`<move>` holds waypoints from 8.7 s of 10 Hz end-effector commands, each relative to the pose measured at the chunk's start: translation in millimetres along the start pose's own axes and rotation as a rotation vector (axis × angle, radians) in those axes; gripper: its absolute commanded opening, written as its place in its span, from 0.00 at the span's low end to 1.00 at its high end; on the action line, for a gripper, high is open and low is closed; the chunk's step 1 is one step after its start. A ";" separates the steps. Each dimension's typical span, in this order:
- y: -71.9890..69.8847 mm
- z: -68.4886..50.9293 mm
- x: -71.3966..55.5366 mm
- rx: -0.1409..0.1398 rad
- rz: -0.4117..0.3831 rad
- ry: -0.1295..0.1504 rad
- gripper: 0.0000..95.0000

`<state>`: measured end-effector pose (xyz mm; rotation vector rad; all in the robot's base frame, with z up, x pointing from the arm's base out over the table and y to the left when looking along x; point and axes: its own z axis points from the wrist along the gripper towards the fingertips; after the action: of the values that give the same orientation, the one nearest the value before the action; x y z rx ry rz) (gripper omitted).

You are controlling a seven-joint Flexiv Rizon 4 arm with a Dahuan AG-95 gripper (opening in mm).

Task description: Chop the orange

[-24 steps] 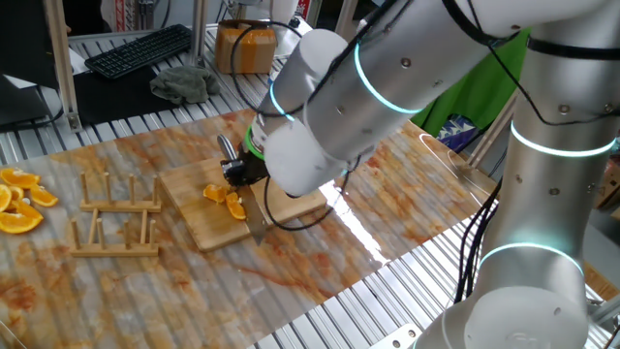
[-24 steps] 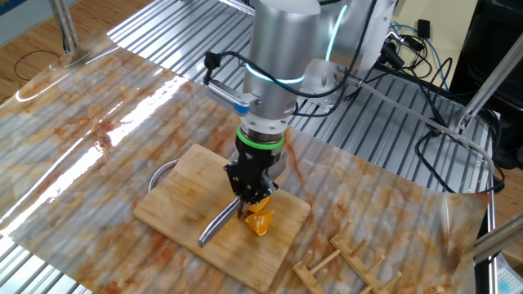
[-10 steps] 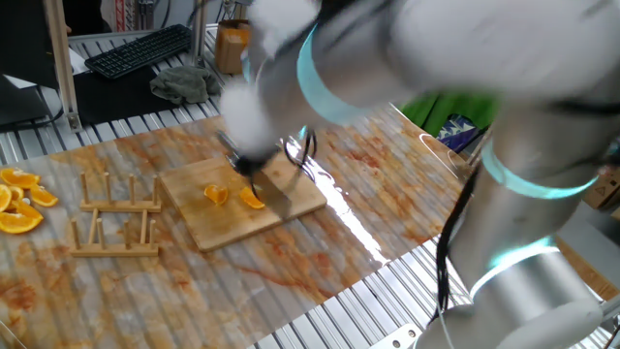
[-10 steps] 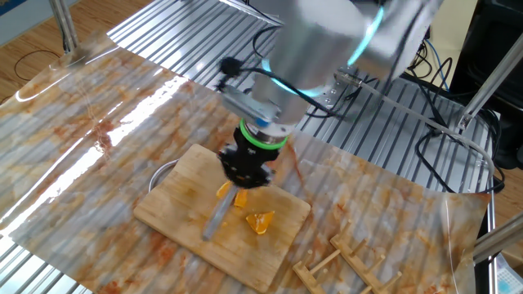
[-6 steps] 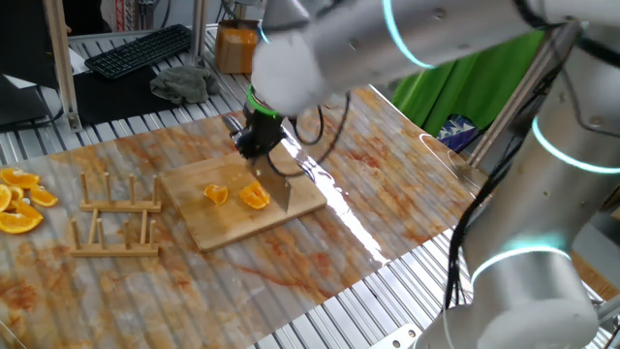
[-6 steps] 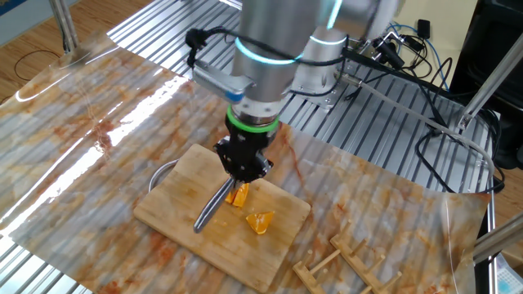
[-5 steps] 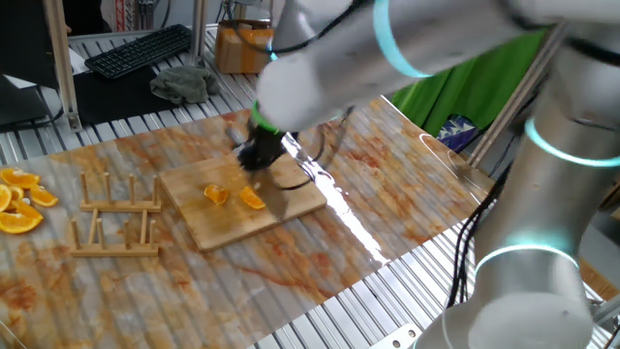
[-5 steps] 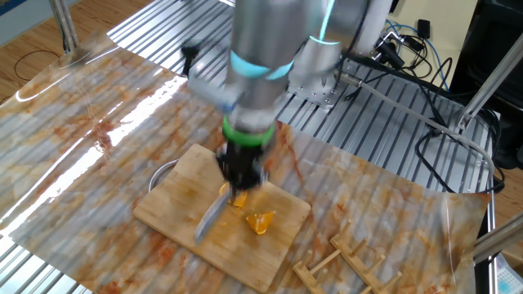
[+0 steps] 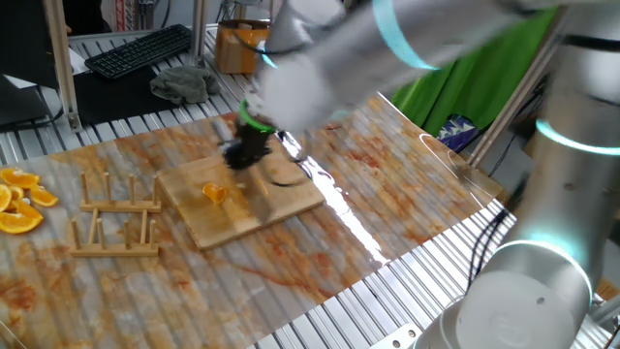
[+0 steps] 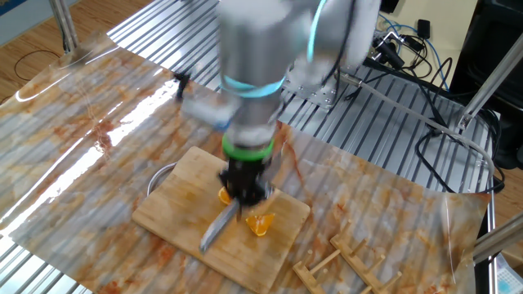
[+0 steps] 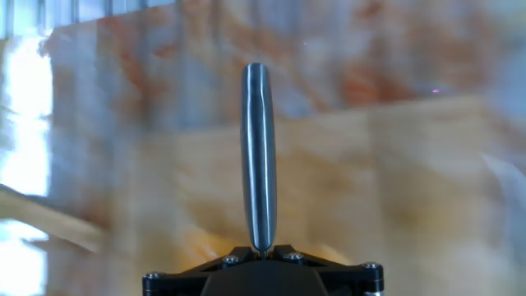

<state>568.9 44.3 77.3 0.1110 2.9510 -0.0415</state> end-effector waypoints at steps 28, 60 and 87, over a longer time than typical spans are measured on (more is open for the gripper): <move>67.4 -13.1 -10.7 -0.056 0.090 0.050 0.00; 81.1 25.7 -2.3 -0.066 0.082 0.023 0.00; 53.9 -7.7 -8.0 -0.066 0.032 0.118 0.00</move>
<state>578.9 96.4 85.0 0.1549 3.0622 0.0663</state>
